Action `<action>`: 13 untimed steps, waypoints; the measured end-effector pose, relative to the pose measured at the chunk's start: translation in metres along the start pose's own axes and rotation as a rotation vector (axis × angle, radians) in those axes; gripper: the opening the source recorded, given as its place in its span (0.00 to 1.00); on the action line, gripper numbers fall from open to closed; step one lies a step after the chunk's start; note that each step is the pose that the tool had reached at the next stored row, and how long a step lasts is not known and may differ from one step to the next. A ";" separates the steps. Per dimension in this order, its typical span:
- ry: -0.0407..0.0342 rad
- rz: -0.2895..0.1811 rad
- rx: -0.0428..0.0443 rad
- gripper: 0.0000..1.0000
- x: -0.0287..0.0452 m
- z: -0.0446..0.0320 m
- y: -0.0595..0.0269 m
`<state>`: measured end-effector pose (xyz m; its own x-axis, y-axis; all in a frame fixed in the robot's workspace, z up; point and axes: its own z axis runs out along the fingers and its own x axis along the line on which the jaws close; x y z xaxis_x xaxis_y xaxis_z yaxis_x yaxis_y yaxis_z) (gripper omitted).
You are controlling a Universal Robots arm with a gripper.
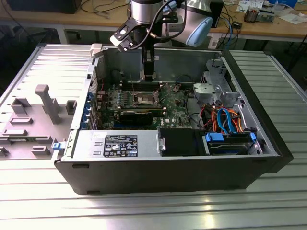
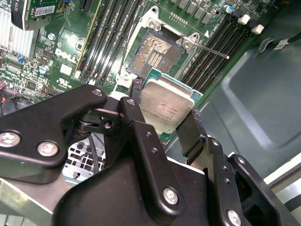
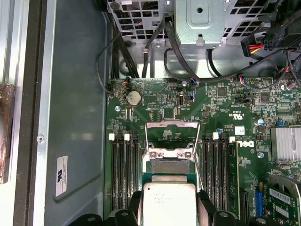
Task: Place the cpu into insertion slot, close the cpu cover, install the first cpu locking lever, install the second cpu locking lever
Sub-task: 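Place the cpu into insertion slot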
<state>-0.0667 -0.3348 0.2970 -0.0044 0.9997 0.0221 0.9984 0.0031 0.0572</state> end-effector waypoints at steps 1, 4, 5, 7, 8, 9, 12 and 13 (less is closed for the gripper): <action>0.0000 0.000 0.0000 0.55 0.0000 0.0000 0.0000; 0.0000 0.000 0.0000 0.55 0.0000 0.0001 0.0000; 0.0000 0.000 0.0000 0.55 0.0000 0.0001 0.0000; 0.0004 0.000 0.0108 0.55 0.0000 0.0003 0.0004; 0.0002 0.000 0.0170 0.55 0.0000 0.0006 0.0004; 0.0002 0.000 0.0210 0.55 0.0000 0.0016 0.0003; 0.0006 -0.010 0.0214 0.55 -0.0001 0.0120 -0.0002; 0.0015 -0.030 0.0219 0.55 -0.0001 0.0149 -0.0004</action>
<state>-0.0663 -0.3345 0.2822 -0.0339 0.9992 0.0223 0.9988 0.0331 0.0360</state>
